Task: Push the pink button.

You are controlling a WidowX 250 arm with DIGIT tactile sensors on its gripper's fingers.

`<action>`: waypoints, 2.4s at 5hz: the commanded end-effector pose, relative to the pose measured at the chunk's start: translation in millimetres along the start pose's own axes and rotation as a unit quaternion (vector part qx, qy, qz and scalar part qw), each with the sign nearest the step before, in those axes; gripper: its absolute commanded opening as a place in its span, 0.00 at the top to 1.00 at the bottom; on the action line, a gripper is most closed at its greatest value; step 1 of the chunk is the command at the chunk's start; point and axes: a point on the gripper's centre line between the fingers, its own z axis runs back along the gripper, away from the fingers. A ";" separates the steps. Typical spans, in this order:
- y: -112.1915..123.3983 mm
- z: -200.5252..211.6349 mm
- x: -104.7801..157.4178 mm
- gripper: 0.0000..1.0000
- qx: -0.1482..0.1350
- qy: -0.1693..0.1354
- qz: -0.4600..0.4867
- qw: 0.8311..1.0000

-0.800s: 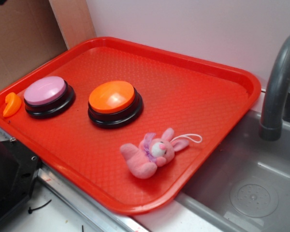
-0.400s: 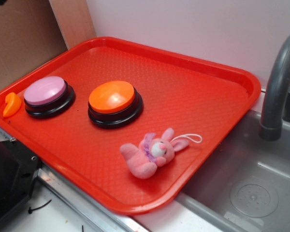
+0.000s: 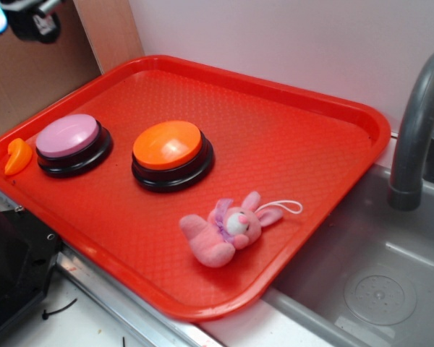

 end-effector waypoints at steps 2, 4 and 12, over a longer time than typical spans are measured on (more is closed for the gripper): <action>51.3 -98.0 22.4 0.00 0.011 0.026 0.058 0.998; 48.8 -127.1 22.3 0.00 0.014 0.056 0.040 0.998; 35.4 -59.0 31.8 0.00 0.033 0.034 0.032 0.998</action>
